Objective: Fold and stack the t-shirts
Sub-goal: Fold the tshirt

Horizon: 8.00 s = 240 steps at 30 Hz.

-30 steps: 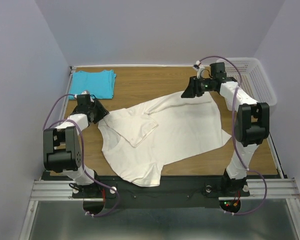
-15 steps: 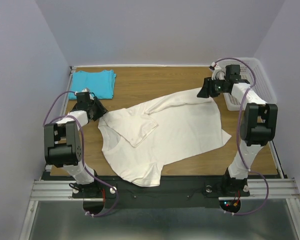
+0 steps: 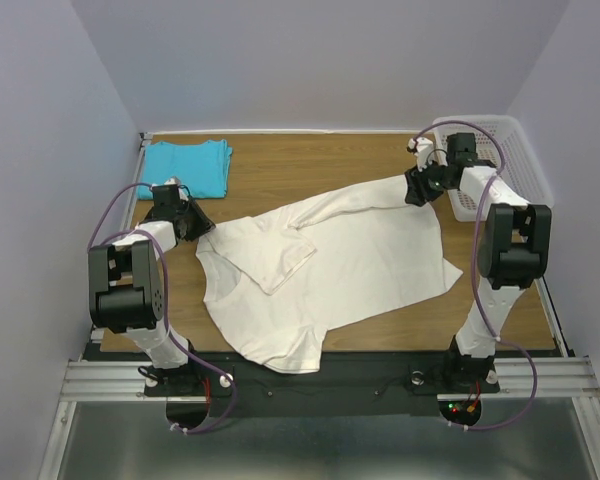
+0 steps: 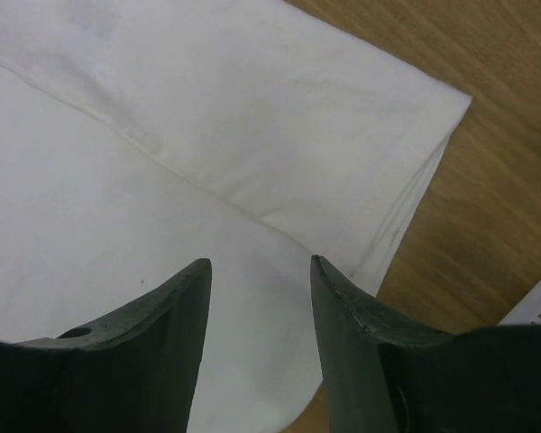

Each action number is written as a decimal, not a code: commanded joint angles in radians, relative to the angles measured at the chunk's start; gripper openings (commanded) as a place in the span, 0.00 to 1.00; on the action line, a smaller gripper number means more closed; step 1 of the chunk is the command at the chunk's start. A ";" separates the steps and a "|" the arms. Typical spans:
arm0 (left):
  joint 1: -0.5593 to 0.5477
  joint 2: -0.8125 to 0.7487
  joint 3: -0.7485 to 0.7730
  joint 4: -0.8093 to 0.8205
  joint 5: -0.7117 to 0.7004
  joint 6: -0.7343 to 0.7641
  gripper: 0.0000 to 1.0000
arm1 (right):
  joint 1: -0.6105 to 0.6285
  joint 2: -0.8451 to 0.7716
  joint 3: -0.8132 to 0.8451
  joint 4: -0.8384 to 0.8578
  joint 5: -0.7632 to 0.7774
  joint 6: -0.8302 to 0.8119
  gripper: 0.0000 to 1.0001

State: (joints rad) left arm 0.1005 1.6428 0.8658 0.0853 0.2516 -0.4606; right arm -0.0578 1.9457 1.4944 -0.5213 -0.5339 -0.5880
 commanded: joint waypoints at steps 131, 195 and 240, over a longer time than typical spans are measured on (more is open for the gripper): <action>0.068 -0.152 0.250 -0.125 -0.147 0.152 0.55 | 0.015 0.111 0.260 0.087 0.296 0.065 0.46; 0.054 -0.237 0.132 -0.303 -0.002 0.134 0.76 | 0.055 -0.423 -0.381 -0.273 -0.190 -0.285 0.61; 0.061 0.186 0.450 -0.343 0.015 0.344 0.00 | 0.039 -0.337 -0.283 -0.197 -0.201 -0.139 0.61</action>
State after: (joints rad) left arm 0.1528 1.9182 1.2675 -0.2722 0.2832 -0.1444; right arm -0.0071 1.6123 1.1809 -0.7475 -0.7319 -0.7349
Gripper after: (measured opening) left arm 0.033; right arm 0.608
